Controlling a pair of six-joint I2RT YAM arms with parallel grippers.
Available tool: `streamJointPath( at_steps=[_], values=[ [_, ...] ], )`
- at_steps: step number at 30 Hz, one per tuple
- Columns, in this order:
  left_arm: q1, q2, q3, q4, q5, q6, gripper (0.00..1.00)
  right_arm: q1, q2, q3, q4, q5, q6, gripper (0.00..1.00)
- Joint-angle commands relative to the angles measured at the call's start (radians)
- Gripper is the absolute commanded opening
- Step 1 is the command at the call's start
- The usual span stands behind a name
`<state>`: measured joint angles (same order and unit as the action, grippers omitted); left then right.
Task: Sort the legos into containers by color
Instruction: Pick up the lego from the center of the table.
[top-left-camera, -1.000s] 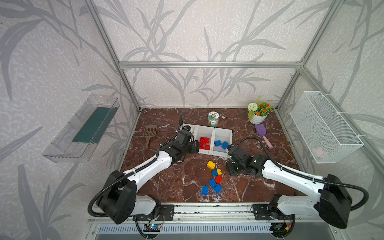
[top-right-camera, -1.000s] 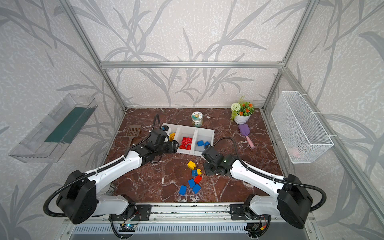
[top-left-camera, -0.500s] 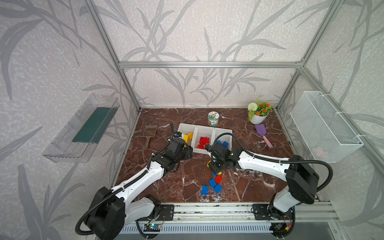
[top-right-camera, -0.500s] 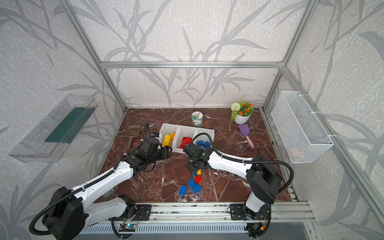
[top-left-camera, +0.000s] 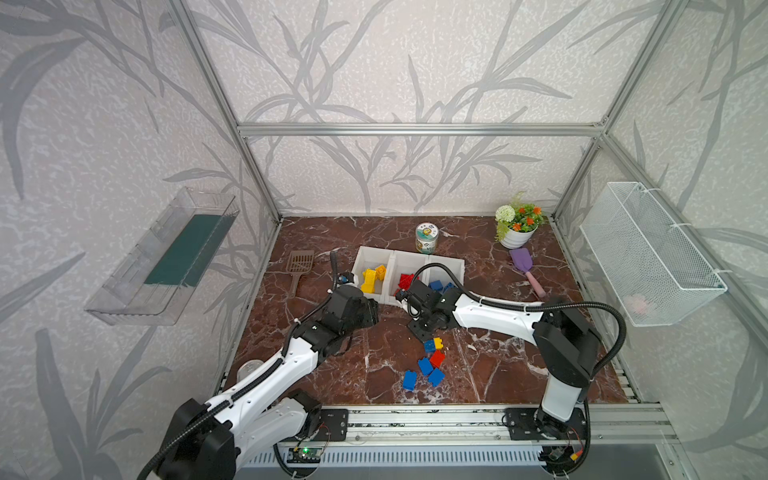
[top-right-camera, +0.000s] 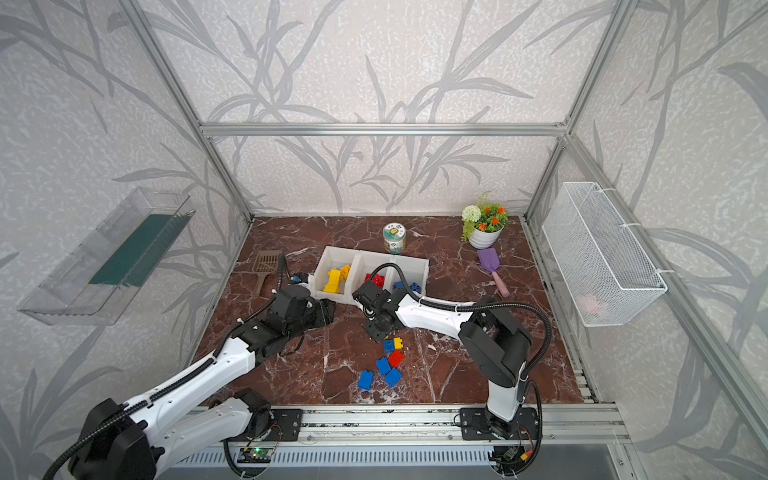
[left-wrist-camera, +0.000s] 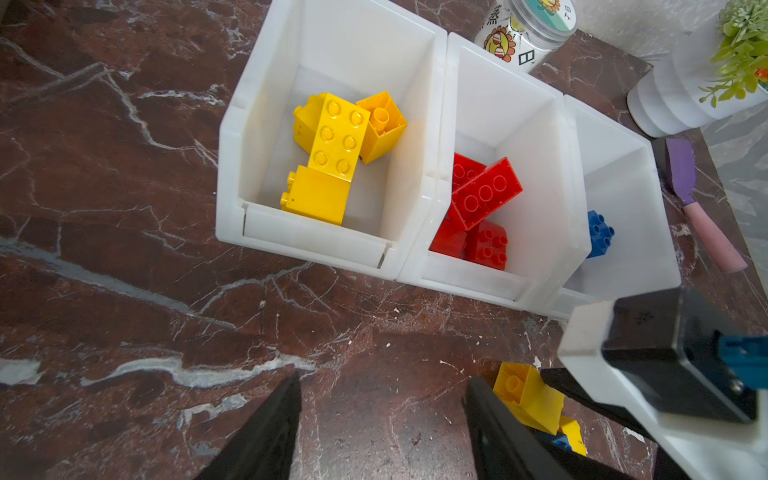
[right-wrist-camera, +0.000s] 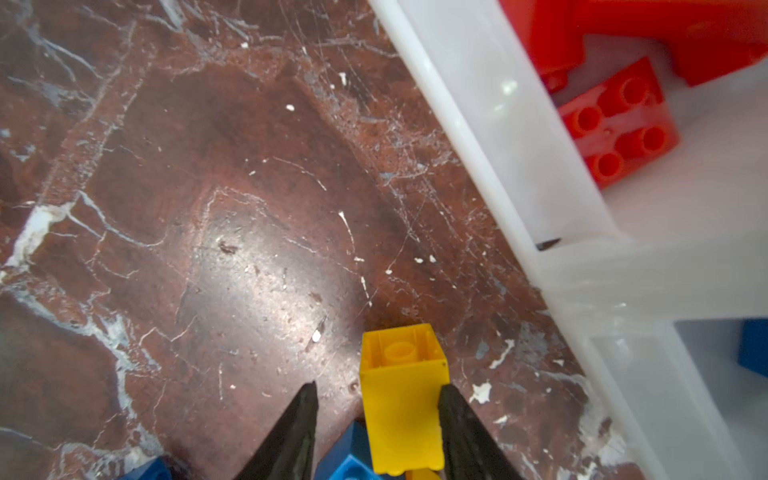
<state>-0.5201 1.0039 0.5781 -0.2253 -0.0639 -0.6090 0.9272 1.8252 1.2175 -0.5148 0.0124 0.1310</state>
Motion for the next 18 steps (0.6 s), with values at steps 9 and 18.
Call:
streamJointPath(
  at_steps=[9, 18],
  values=[
    [0.01, -0.052, -0.023, -0.037, -0.043, -0.029, 0.65, -0.008, 0.032, 0.026, -0.043, 0.03, -0.013, 0.45],
    [0.011, -0.065, -0.027, -0.045, -0.044, -0.029, 0.66, -0.011, -0.025, 0.027, -0.053, 0.044, -0.028, 0.48]
  ],
)
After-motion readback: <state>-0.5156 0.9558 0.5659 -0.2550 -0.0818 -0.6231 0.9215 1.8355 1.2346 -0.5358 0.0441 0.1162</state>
